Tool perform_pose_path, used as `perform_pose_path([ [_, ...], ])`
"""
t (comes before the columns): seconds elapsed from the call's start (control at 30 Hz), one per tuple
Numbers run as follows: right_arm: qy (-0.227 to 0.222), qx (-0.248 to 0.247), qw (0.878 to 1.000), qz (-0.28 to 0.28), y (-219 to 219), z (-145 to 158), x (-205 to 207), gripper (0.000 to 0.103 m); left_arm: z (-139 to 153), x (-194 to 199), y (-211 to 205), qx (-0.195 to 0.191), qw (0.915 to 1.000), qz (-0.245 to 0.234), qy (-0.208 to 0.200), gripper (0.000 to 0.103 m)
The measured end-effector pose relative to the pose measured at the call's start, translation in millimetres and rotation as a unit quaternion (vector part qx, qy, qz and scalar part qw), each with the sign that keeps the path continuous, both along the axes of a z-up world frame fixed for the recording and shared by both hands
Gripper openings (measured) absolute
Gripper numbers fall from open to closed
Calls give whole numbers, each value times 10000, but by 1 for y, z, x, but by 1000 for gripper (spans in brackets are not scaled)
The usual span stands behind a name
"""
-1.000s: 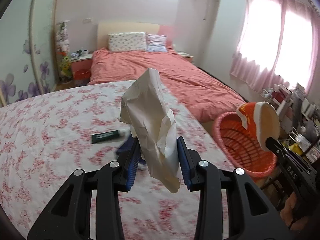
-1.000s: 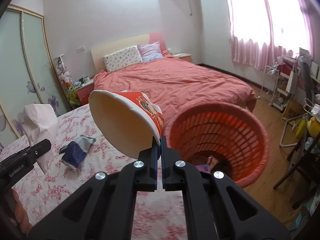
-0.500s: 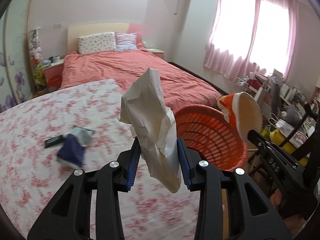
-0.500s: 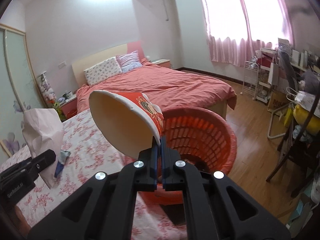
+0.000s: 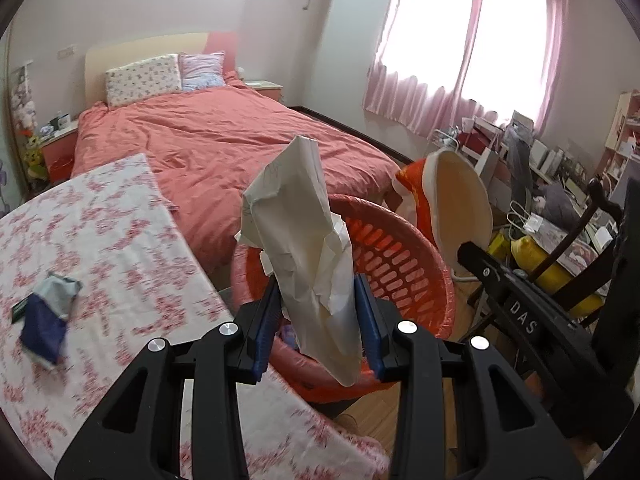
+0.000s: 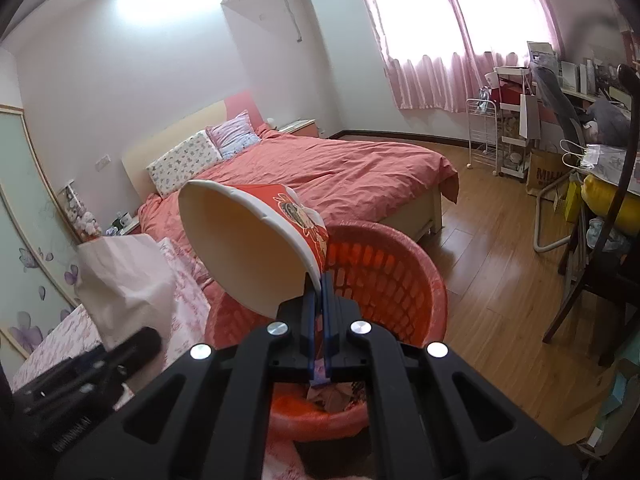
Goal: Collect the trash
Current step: 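Carry the paper cup and white tissue over the orange basket and release both, then return both tools to the bed and grasp the navy sock with the right tool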
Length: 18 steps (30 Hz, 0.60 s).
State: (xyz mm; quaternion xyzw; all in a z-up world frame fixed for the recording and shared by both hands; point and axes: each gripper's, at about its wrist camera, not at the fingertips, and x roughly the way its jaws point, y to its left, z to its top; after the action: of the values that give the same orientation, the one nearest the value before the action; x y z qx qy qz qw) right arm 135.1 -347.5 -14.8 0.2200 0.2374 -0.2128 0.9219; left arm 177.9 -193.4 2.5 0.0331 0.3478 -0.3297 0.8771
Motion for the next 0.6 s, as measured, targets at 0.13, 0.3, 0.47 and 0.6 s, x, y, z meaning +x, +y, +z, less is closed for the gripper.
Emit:
perform_pose_path([
  [0.13,7,99,9999,-71,-17,-6,9,4,-10,8,-16,84,9998,-106,109,38],
  [0.3,81,319,9994,-89,-31,-19,23,10,-22,15,-31,302,9992,-161,207,48],
  [0.47,226,549,9982,-64,-40,-35,29,22,-34,18,-28,479,9984,-45,297,61],
  [0.6,307,530,9981,-89,-36,-39,26,29,-37,18,-22,568,9979,78,318,62],
])
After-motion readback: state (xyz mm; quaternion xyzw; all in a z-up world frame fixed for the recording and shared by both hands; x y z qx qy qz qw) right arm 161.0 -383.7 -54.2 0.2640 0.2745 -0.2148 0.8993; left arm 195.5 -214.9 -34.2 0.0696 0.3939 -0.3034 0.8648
